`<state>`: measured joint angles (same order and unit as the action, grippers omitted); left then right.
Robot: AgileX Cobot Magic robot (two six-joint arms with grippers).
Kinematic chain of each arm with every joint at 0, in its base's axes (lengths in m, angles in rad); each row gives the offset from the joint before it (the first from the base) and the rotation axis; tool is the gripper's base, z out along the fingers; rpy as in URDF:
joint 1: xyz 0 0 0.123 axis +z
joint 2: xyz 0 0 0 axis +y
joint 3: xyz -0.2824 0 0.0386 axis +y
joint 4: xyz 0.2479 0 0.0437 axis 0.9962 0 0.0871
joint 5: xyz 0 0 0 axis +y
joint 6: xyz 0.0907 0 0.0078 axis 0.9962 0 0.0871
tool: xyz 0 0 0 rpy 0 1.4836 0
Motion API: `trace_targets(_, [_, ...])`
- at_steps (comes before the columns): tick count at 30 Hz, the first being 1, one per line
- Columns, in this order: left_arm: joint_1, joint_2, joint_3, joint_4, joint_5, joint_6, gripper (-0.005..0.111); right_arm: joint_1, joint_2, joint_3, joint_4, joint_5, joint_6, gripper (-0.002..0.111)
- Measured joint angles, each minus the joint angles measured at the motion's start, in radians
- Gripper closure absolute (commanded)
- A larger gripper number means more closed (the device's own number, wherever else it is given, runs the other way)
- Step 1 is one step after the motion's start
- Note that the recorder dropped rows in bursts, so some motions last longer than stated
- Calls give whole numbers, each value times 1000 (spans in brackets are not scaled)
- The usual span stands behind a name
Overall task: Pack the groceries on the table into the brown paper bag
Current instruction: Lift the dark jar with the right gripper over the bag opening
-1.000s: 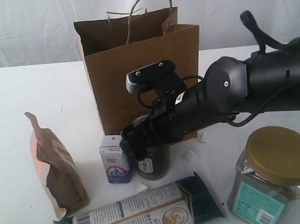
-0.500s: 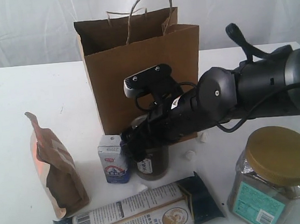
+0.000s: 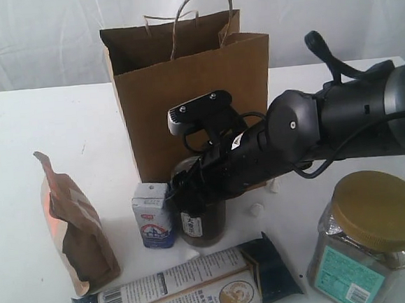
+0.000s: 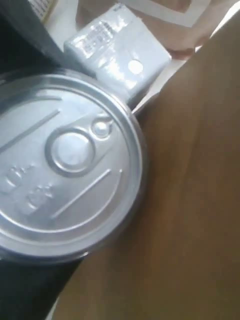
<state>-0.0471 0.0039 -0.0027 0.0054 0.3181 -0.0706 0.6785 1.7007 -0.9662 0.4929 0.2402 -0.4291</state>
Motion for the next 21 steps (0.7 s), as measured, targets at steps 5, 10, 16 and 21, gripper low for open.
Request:
trace_targets(5, [0, 0, 0, -5, 0, 0, 107, 0, -34, 0, 0, 62, 26, 81])
trace_targets(10, [0, 0, 0, -5, 0, 0, 107, 0, -111, 2, 0, 96, 37, 81])
trace_targets(16, [0, 0, 0, -5, 0, 0, 107, 0, -203, 2, 1, 104, 42, 81])
trace_targets(21, [0, 0, 0, -5, 0, 0, 107, 0, -305, 2, 77, 147, 43, 88])
